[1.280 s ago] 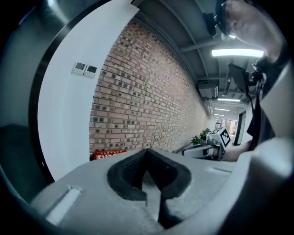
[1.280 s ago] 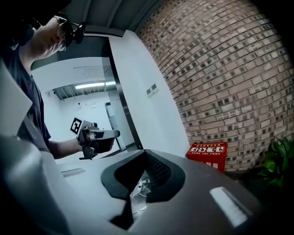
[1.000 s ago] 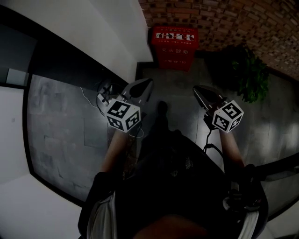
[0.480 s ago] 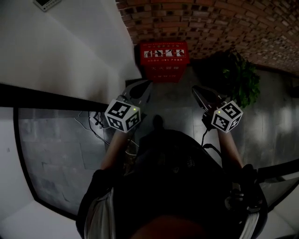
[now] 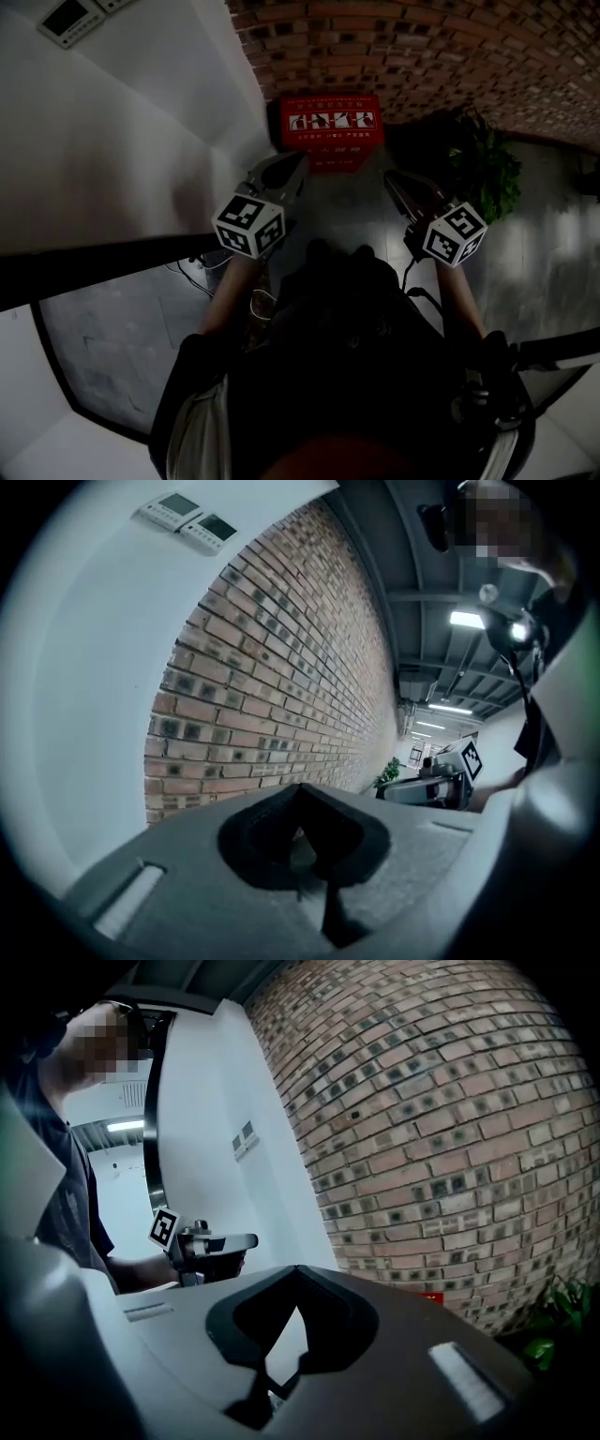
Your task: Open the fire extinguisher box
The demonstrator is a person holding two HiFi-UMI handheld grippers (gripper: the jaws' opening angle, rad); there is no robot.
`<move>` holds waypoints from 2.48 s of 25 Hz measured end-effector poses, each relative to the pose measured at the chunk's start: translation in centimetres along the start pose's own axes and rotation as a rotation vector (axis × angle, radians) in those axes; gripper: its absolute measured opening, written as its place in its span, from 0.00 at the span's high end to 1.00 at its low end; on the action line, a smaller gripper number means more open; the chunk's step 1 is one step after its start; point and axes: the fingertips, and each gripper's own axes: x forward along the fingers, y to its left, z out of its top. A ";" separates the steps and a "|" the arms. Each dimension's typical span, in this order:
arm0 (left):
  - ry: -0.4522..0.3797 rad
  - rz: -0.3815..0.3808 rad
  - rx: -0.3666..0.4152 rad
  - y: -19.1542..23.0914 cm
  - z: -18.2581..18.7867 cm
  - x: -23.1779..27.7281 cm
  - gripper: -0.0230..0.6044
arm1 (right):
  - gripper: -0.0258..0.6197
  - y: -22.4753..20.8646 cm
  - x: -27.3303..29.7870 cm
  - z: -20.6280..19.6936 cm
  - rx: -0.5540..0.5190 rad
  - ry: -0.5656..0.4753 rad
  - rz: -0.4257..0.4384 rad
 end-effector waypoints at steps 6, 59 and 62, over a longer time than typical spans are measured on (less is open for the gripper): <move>0.006 0.030 0.013 0.5 0.6 1.2 0.96 | 0.96 -2.1 1.4 0.5 0.028 -0.012 0.037; -0.025 0.460 -0.017 3.5 2.7 6.1 0.96 | 0.96 -8.0 10.6 4.1 -0.094 0.189 0.574; -0.029 0.425 -0.034 3.9 1.5 5.8 0.96 | 0.96 -6.6 11.6 3.6 -0.119 0.213 0.570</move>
